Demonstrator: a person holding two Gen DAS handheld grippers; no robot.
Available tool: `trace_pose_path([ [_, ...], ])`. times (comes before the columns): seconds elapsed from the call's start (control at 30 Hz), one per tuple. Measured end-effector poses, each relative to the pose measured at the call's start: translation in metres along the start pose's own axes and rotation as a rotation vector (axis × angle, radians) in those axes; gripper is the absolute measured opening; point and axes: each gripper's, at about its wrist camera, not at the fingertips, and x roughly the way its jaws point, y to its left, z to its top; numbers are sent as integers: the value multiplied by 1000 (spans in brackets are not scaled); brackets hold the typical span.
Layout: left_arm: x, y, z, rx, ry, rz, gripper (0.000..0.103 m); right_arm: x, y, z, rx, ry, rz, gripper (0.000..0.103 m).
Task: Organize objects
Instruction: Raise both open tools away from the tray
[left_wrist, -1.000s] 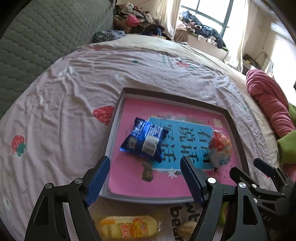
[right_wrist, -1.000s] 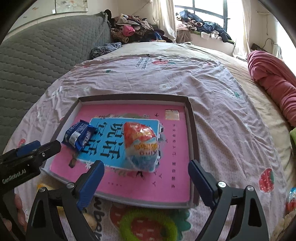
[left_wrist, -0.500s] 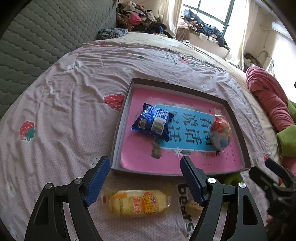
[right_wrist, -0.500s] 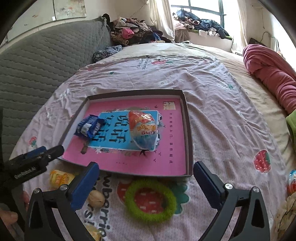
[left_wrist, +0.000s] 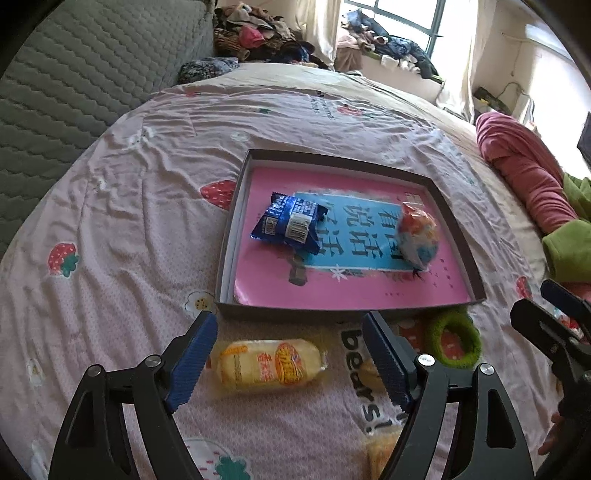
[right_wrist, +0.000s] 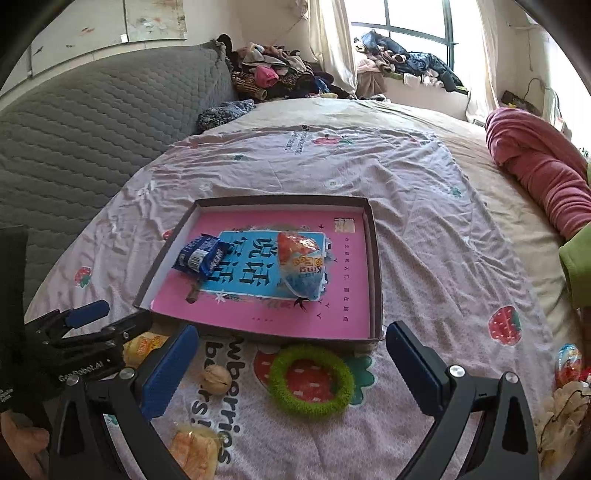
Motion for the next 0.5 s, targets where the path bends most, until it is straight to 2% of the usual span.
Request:
trace_pose_path([
  [0.33,-26,1,-13,13,0,31,86,-23,13,-8,-19,1,0,103],
  [0.5,-45,0,-18,34,-33,31,86,-39,17,-12,-17,-13,10,103],
])
